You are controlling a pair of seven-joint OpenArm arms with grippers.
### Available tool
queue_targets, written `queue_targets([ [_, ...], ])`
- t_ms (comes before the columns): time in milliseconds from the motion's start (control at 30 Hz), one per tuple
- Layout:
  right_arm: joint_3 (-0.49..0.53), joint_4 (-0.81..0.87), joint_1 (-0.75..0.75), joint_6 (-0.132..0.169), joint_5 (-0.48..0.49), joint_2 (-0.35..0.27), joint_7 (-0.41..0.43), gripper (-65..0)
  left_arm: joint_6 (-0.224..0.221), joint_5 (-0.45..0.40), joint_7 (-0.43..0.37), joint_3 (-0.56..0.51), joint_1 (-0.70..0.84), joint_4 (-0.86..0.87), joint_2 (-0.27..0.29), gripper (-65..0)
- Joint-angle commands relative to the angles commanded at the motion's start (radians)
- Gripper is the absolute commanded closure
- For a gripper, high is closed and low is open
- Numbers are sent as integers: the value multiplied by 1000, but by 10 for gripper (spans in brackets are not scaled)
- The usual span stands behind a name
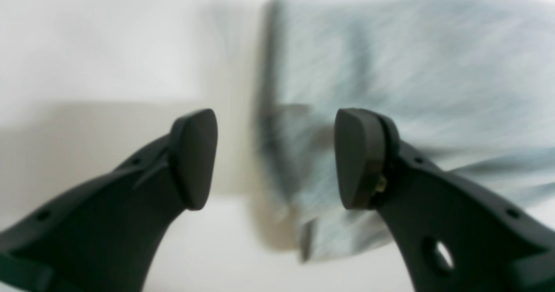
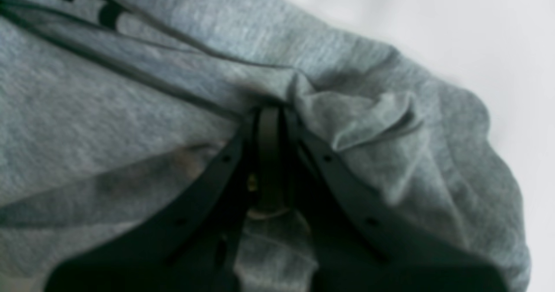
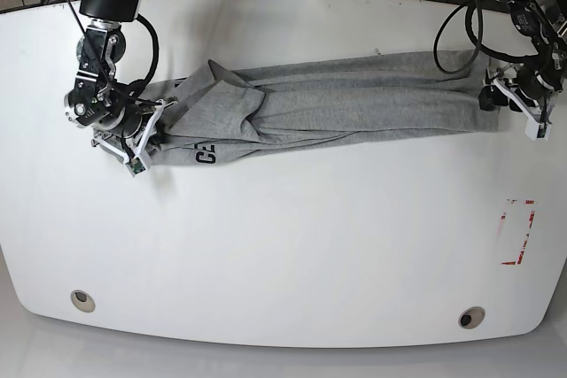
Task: Fold the T-shirt properly
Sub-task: 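Pull the strip taut between both grippers, left gripper drawing its end outward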
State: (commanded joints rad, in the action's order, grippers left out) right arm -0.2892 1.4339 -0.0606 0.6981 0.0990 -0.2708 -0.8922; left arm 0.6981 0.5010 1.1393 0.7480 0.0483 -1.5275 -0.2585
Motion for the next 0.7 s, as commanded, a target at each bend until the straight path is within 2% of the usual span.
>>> queue_targets([
  [167,0,0,2,0,0,2,0,-24,0,49,0,0,2,61,-2,-465],
  [700,-2,0,2,0,0,2,0,-24,0,-2,3,-3,18,169,-3,-465],
])
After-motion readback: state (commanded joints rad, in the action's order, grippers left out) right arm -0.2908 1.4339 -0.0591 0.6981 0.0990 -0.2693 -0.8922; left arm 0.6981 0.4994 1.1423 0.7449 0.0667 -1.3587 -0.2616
